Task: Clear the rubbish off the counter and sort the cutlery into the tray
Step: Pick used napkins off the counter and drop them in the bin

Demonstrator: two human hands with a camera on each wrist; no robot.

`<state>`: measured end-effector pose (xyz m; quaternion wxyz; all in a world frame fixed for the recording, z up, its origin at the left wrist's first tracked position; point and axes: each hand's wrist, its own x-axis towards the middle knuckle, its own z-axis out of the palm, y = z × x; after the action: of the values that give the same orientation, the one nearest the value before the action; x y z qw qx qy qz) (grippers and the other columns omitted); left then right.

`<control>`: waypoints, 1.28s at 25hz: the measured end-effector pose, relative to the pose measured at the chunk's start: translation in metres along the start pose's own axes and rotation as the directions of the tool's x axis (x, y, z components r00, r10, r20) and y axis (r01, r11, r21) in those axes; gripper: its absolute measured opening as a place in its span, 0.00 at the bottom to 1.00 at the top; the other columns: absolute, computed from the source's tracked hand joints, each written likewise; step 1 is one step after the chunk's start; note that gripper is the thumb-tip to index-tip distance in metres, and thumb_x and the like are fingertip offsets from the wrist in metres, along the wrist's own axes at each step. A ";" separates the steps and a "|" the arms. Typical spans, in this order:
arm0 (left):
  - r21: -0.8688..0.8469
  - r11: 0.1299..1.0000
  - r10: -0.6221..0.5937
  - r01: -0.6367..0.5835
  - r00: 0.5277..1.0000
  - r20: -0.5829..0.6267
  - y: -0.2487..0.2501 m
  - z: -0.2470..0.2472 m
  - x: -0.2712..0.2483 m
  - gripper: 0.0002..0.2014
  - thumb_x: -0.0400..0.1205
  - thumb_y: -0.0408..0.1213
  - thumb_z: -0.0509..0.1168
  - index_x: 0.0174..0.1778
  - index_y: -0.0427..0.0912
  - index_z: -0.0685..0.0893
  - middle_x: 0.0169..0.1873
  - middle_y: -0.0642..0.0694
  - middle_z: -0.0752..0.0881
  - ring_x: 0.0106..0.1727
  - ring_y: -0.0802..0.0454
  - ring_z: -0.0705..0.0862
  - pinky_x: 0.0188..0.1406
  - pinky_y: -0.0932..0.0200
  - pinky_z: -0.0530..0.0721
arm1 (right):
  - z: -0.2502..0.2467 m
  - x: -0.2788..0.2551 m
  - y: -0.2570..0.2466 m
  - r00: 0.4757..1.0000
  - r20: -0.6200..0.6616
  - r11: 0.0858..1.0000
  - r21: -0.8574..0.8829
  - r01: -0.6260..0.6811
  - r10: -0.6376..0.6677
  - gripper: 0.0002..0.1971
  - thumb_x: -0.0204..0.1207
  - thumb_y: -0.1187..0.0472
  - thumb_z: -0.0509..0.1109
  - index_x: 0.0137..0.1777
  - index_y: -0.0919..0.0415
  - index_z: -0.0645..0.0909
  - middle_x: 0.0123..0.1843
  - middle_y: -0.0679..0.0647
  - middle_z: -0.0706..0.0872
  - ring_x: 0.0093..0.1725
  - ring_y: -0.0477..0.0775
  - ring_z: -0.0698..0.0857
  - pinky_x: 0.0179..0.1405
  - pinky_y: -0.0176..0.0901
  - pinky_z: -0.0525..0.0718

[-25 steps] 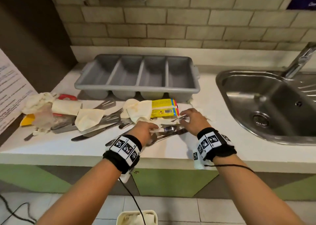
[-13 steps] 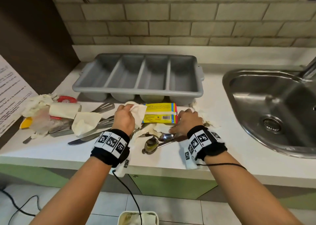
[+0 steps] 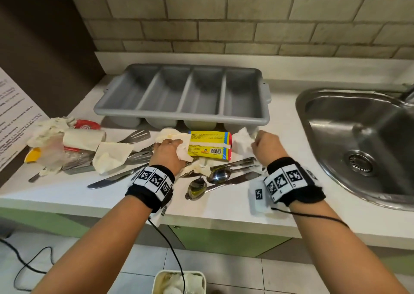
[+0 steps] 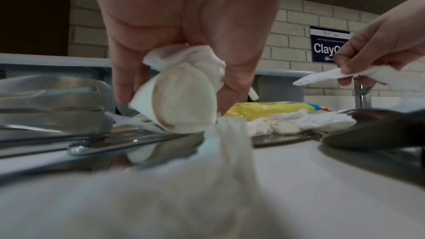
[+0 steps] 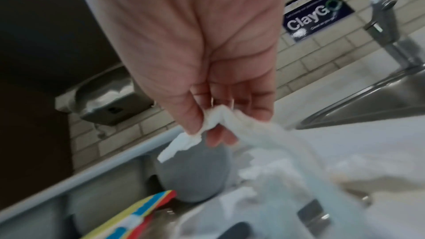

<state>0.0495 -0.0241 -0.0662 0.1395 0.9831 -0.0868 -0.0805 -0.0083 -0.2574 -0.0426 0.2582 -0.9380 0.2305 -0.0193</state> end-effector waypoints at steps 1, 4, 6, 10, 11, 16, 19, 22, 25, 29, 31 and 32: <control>-0.022 1.000 -0.003 0.003 1.000 -0.002 0.000 -0.001 0.000 0.28 0.75 0.40 0.67 0.73 0.46 0.72 0.70 0.37 0.76 0.69 0.35 0.72 0.73 0.47 0.70 | -0.005 0.007 0.007 0.999 -0.023 0.999 -0.026 -0.037 0.037 0.11 0.77 0.68 0.63 0.56 0.72 0.80 0.58 0.70 0.85 0.61 0.67 0.83 0.60 0.49 0.80; -0.121 0.993 -0.006 0.001 0.999 -0.044 -0.002 -0.004 -0.001 0.29 0.72 0.39 0.70 0.71 0.45 0.75 0.67 0.37 0.80 0.69 0.37 0.76 0.71 0.49 0.74 | 0.001 0.025 0.025 0.994 0.061 0.973 -0.220 -0.070 0.085 0.13 0.77 0.64 0.64 0.58 0.69 0.81 0.61 0.66 0.85 0.63 0.65 0.82 0.63 0.51 0.79; -0.162 0.986 0.011 -0.022 0.997 -0.072 -0.003 -0.005 -0.003 0.28 0.71 0.37 0.71 0.69 0.44 0.78 0.65 0.36 0.82 0.67 0.38 0.78 0.70 0.51 0.75 | 0.009 0.027 0.030 0.987 0.107 0.955 -0.286 -0.082 0.117 0.14 0.76 0.65 0.63 0.59 0.69 0.80 0.62 0.64 0.84 0.64 0.64 0.81 0.64 0.51 0.79; -0.244 0.968 0.029 -0.063 0.990 -0.140 -0.005 -0.014 -0.011 0.25 0.71 0.38 0.73 0.66 0.40 0.81 0.61 0.34 0.85 0.63 0.38 0.81 0.67 0.52 0.76 | 0.009 0.031 0.034 0.988 0.094 0.969 -0.228 -0.096 0.120 0.14 0.77 0.73 0.60 0.62 0.71 0.79 0.63 0.69 0.83 0.64 0.67 0.82 0.67 0.51 0.80; -0.271 0.960 0.026 -0.066 0.989 -0.148 -0.006 -0.018 -0.013 0.26 0.71 0.39 0.74 0.66 0.40 0.81 0.61 0.34 0.85 0.63 0.38 0.82 0.67 0.53 0.76 | 0.007 0.030 0.034 0.989 0.083 0.970 -0.221 -0.099 0.120 0.15 0.78 0.74 0.58 0.62 0.71 0.79 0.64 0.69 0.83 0.64 0.67 0.81 0.68 0.51 0.79; -0.342 0.932 0.057 -0.121 0.980 -0.193 -0.010 -0.038 -0.031 0.25 0.71 0.36 0.75 0.65 0.38 0.82 0.60 0.35 0.86 0.61 0.40 0.83 0.63 0.56 0.76 | -0.006 0.010 0.032 0.994 -0.093 0.998 -0.029 -0.063 0.060 0.18 0.73 0.78 0.56 0.53 0.68 0.86 0.58 0.70 0.86 0.57 0.68 0.85 0.60 0.50 0.83; -0.479 0.864 0.033 -0.158 0.965 -0.259 -0.017 -0.051 -0.053 0.25 0.70 0.29 0.73 0.65 0.40 0.82 0.57 0.38 0.88 0.54 0.48 0.84 0.57 0.64 0.76 | -0.018 -0.029 0.017 0.976 -0.211 0.994 0.084 0.071 -0.052 0.14 0.73 0.76 0.62 0.52 0.67 0.87 0.54 0.69 0.88 0.51 0.65 0.86 0.56 0.45 0.82; -0.670 0.684 0.089 -0.288 0.945 -0.315 -0.032 -0.059 -0.094 0.25 0.68 0.23 0.74 0.61 0.42 0.85 0.48 0.45 0.88 0.44 0.62 0.83 0.55 0.64 0.82 | -0.024 -0.093 -0.016 0.911 -0.357 0.922 0.240 0.304 -0.207 0.12 0.72 0.75 0.68 0.52 0.67 0.87 0.48 0.58 0.88 0.42 0.39 0.84 0.49 0.23 0.75; -0.783 0.531 0.156 -0.324 0.946 -0.286 -0.055 -0.058 -0.145 0.28 0.68 0.18 0.73 0.60 0.47 0.81 0.46 0.56 0.86 0.40 0.81 0.82 0.46 0.83 0.79 | -0.006 -0.154 -0.042 0.902 -0.382 0.816 0.443 0.371 -0.202 0.12 0.69 0.74 0.72 0.50 0.63 0.88 0.39 0.46 0.85 0.33 0.27 0.79 0.41 0.16 0.75; -0.827 0.505 0.193 -0.247 0.966 -0.170 -0.116 -0.032 -0.216 0.27 0.63 0.29 0.78 0.54 0.56 0.82 0.39 0.72 0.88 0.43 0.81 0.83 0.46 0.84 0.79 | 0.050 -0.230 -0.066 0.944 -0.300 0.709 0.636 0.305 -0.137 0.15 0.69 0.75 0.72 0.49 0.54 0.85 0.38 0.38 0.83 0.34 0.25 0.81 0.40 0.17 0.77; -0.832 0.526 0.192 -0.177 0.978 -0.087 -0.151 -0.001 -0.244 0.26 0.62 0.29 0.78 0.50 0.59 0.83 0.37 0.75 0.88 0.40 0.80 0.83 0.42 0.84 0.78 | 0.090 -0.257 -0.067 0.971 -0.211 0.669 0.706 0.232 -0.114 0.16 0.69 0.75 0.72 0.49 0.54 0.84 0.40 0.38 0.84 0.35 0.24 0.82 0.39 0.16 0.78; -0.822 0.554 0.182 -0.133 0.983 -0.037 -0.166 0.017 -0.253 0.26 0.63 0.25 0.77 0.50 0.59 0.84 0.35 0.74 0.88 0.37 0.80 0.82 0.38 0.85 0.77 | 0.110 -0.265 -0.064 0.980 -0.169 0.656 0.729 0.194 -0.103 0.16 0.69 0.76 0.72 0.50 0.54 0.84 0.41 0.39 0.85 0.36 0.24 0.82 0.41 0.16 0.79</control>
<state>-0.1746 0.1772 -0.0960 0.5836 0.7917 -0.1307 -0.1245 -0.2011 -0.0388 -0.0844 0.6014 -0.7646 0.1393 -0.1852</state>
